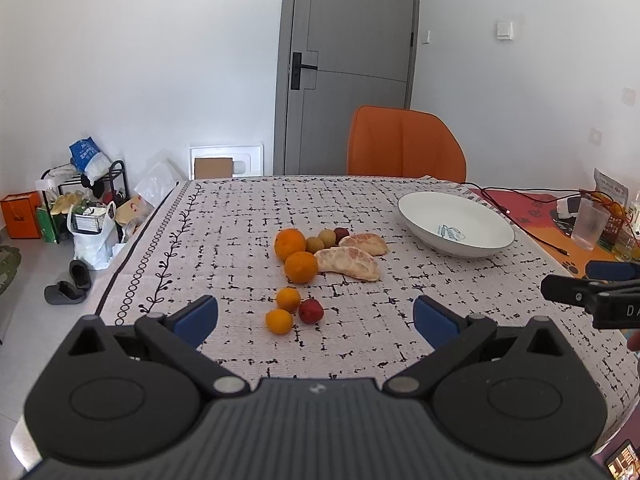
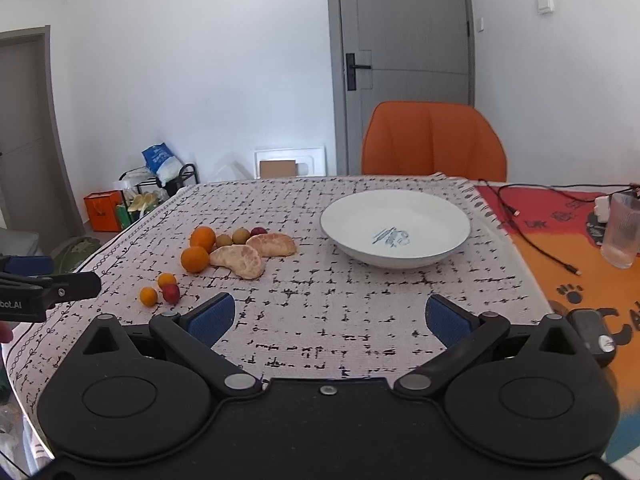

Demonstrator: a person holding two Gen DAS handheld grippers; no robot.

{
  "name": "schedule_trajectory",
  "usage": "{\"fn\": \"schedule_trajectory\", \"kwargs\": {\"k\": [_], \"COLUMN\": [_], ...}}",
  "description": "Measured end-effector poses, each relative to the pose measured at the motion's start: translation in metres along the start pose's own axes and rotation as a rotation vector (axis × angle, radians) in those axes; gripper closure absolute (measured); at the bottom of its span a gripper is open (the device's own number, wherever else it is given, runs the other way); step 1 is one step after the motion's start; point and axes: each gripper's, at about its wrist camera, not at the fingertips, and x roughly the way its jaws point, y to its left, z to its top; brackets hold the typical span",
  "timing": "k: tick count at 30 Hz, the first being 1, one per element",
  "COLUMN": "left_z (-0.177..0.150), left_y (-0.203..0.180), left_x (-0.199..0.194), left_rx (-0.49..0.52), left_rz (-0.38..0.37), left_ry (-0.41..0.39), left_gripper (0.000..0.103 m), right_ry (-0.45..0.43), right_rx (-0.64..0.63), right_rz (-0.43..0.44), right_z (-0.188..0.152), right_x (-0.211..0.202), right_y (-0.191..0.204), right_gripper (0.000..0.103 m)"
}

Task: Organize fruits
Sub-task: 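Move both grippers toward the fruit cluster on the table, then grasp the small orange with the left gripper while the right gripper grasps the red plum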

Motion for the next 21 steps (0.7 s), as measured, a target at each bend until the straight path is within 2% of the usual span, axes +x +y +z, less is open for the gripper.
{"fn": "schedule_trajectory", "kwargs": {"k": [9,15,21], "left_z": [-0.003,-0.002,-0.005], "left_y": [0.006,0.006,0.011], "left_x": [0.019,0.033,0.051], "left_rx": [-0.021,-0.020,-0.050], "left_rz": [-0.030,-0.043,-0.055], "left_ry": [0.010,0.023,0.072], "left_gripper": [0.003,0.012,0.026], "right_ry": [0.045,0.071,0.097], "right_rx": [0.013,0.028,0.016], "right_rz": [0.031,0.059,0.098], "right_z": [0.002,0.003,0.004], "right_x": [0.023,0.038,0.055], "right_y": [-0.003,-0.004,0.000], "right_gripper": [0.000,0.000,0.000]}}
